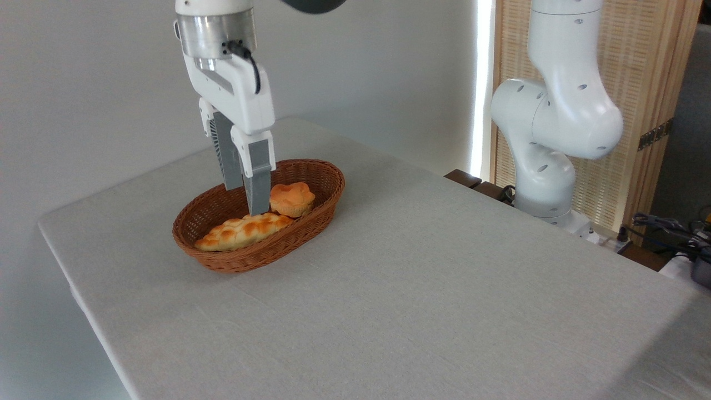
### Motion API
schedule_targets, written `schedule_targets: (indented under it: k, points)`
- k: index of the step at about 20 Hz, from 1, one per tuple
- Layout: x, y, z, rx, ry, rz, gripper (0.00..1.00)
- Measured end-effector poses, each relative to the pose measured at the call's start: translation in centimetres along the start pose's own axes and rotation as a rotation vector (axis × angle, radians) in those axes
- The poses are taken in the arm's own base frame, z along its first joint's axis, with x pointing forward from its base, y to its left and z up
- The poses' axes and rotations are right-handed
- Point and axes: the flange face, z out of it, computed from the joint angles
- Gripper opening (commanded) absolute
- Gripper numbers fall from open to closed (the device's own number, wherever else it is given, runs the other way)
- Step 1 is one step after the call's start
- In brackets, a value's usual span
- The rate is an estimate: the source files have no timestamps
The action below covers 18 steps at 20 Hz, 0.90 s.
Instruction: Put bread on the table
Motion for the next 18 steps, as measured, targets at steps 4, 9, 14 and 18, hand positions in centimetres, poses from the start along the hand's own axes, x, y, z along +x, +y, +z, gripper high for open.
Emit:
schedule_targets:
  k: [4, 9, 14, 18]
  points:
    - [1.9, 3.8, 3.2, -0.039, -0.041, 0.045, 1.0]
    - [3.6, 9.0, 7.1, -0.1, -0.102, 0.05, 1.0]
    - [4.8, 12.5, 8.1, -0.154, -0.112, 0.063, 1.0]
    - [5.2, 14.3, 9.2, -0.209, -0.113, 0.061, 1.0]
